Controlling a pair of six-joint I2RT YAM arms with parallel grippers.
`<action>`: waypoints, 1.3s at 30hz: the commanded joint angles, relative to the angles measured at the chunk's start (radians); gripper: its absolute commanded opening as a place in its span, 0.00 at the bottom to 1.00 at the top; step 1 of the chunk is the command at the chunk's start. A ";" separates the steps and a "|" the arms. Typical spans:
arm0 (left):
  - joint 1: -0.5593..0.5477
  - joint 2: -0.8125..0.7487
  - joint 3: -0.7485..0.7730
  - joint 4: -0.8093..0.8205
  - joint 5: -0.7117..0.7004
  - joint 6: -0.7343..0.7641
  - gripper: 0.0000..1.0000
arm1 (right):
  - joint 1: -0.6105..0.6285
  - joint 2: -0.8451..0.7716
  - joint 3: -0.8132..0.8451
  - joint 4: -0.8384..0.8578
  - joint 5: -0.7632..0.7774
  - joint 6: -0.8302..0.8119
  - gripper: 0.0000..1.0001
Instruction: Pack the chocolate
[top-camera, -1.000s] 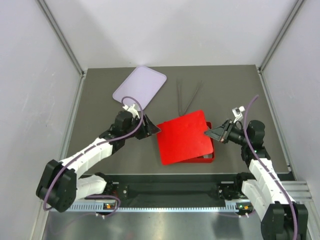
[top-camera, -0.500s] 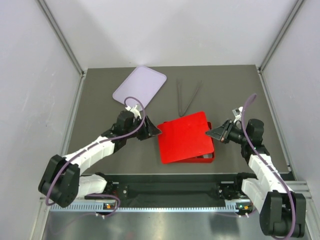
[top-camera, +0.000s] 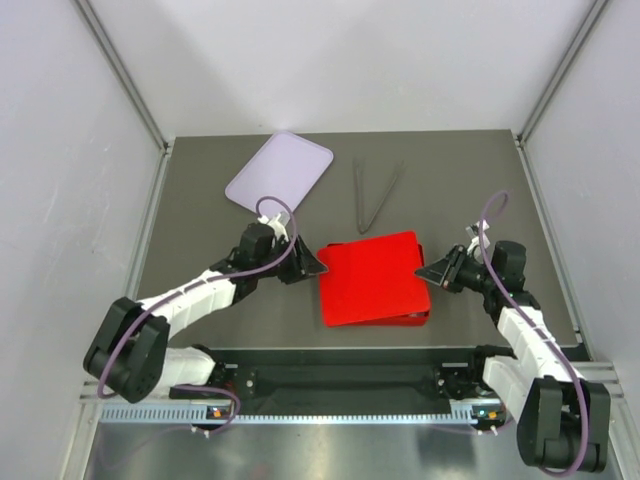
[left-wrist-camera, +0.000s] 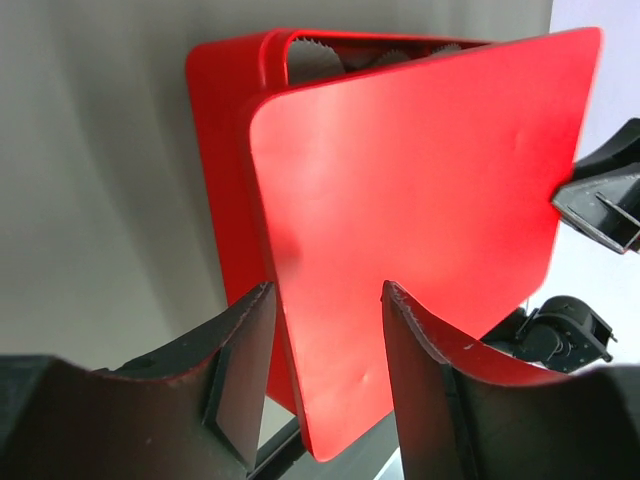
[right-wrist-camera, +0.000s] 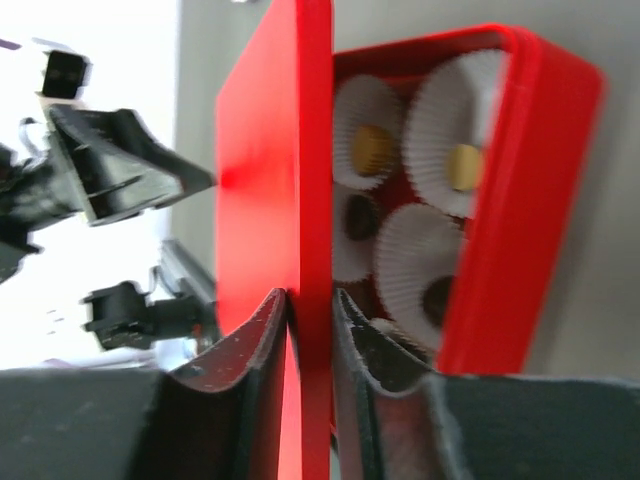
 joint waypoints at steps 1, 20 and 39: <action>-0.010 0.039 0.003 0.097 0.036 -0.012 0.51 | -0.019 -0.030 0.036 -0.076 0.138 -0.117 0.22; -0.012 0.120 0.062 0.126 0.044 -0.008 0.32 | -0.019 -0.053 0.095 -0.224 0.304 -0.188 0.35; -0.012 0.182 0.134 0.089 0.026 -0.005 0.21 | -0.018 -0.017 0.095 -0.158 0.263 -0.162 0.28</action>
